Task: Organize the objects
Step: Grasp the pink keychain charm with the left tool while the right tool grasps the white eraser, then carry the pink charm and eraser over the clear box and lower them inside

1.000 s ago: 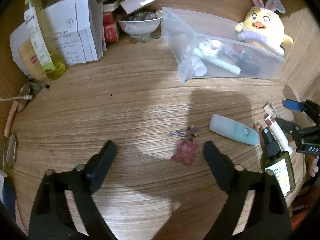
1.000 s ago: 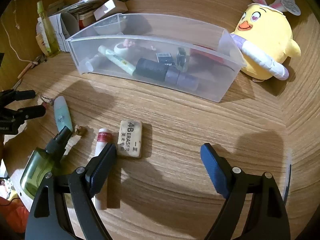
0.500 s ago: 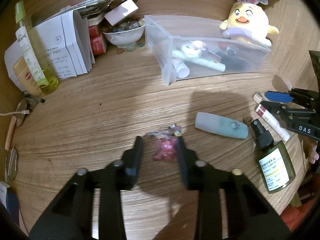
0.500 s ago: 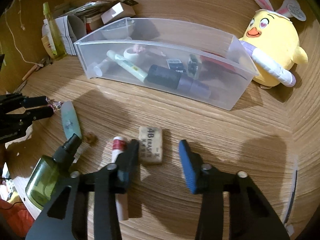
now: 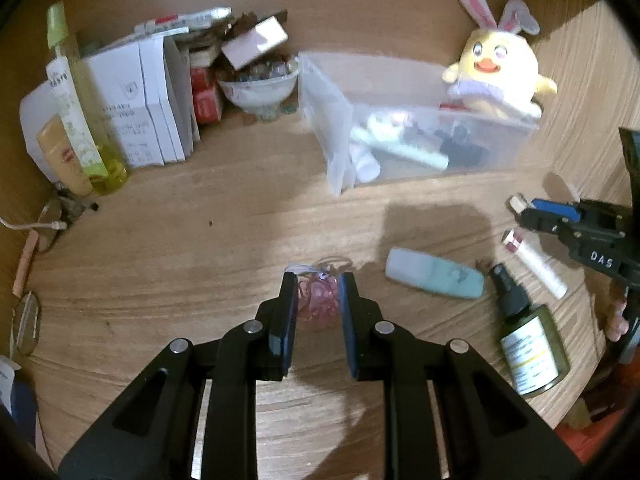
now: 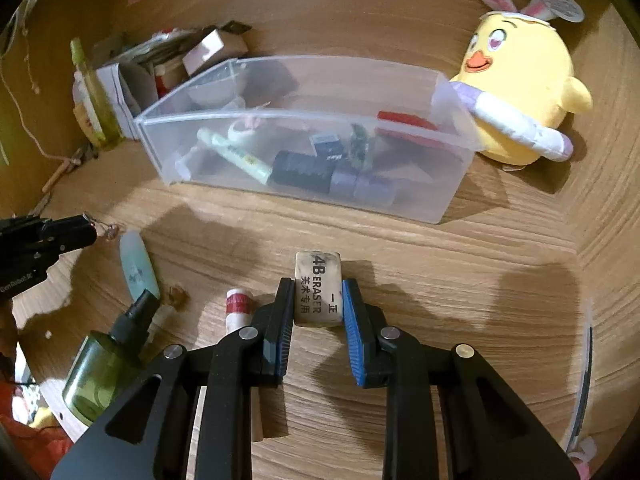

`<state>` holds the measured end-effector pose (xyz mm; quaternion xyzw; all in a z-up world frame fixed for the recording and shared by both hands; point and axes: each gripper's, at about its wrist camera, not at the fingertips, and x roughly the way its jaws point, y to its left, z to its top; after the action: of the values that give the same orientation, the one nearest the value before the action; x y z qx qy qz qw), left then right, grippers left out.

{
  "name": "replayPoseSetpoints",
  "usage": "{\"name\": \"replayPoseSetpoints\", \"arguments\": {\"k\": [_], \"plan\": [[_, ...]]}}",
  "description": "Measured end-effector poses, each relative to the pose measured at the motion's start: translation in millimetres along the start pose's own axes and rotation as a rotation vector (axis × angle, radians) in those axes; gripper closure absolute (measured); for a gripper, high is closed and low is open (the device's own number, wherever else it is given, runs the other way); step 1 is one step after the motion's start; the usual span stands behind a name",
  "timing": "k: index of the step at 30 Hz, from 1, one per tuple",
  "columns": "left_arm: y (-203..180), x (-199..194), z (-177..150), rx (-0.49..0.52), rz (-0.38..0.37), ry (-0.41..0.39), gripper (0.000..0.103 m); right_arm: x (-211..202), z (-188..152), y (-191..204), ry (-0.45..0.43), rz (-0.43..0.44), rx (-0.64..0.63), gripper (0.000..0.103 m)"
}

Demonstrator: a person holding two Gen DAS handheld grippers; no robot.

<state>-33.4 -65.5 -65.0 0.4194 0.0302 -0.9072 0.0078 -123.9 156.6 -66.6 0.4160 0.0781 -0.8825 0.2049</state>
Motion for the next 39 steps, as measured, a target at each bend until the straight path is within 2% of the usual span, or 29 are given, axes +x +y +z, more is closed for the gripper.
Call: {"name": "replayPoseSetpoints", "arguments": {"k": [13, 26, 39], "plan": [[-12.3, -31.7, 35.2, -0.014, -0.034, -0.147, 0.083, -32.7, 16.0, -9.4, -0.110, 0.006, 0.044, 0.081], [-20.0, -57.0, 71.6, -0.025, -0.037, -0.280, 0.083, -66.2, 38.5, -14.0, -0.242, 0.025, 0.078, 0.081], [-28.5, -61.3, 101.6, -0.033, -0.054, -0.340, 0.083, -82.0, 64.8, -21.0, -0.337, 0.008, 0.095, 0.081]]}}
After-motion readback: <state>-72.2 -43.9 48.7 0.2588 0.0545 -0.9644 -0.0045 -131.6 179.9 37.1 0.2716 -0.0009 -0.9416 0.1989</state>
